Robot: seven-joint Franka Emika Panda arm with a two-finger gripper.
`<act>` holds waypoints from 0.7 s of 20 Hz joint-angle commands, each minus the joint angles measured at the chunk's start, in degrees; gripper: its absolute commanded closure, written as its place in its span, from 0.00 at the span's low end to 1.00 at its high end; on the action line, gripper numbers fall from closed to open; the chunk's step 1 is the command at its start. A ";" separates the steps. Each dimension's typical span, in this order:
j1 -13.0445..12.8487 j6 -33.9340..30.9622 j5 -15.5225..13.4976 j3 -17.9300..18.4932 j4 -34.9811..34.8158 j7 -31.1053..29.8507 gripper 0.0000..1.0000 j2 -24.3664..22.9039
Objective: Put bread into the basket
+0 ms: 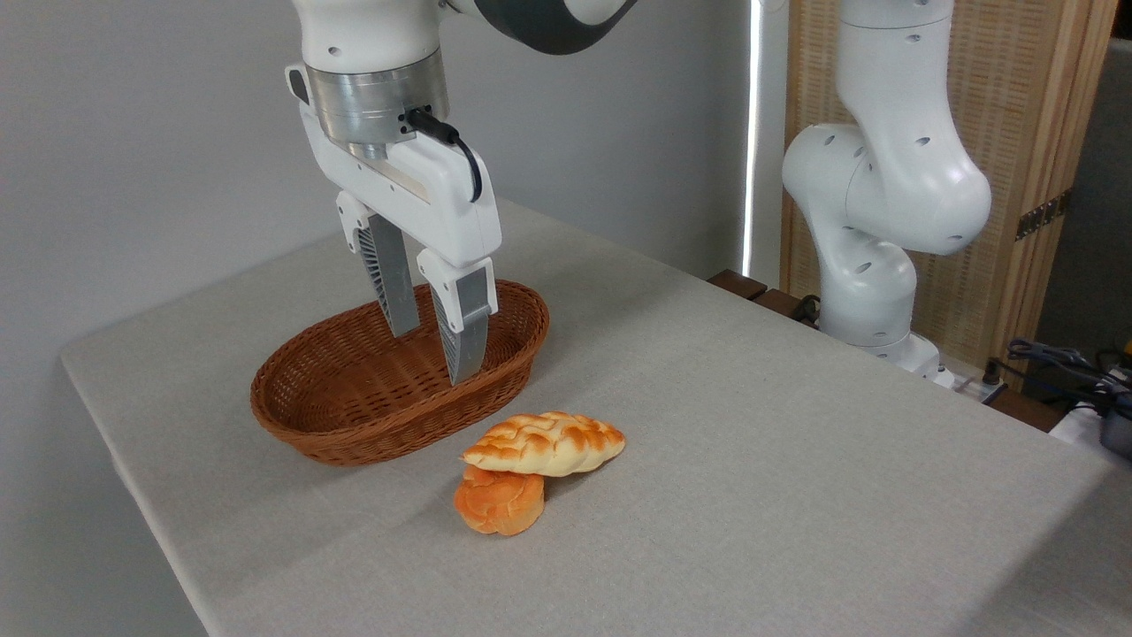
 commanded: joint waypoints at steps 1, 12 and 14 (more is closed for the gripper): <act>-0.11 -1.72 0.76 0.42 1.16 0.63 0.00 0.36; -0.03 -1.90 0.76 0.42 1.16 0.63 0.00 0.28; -0.03 -2.68 0.76 0.42 1.16 0.89 0.00 0.28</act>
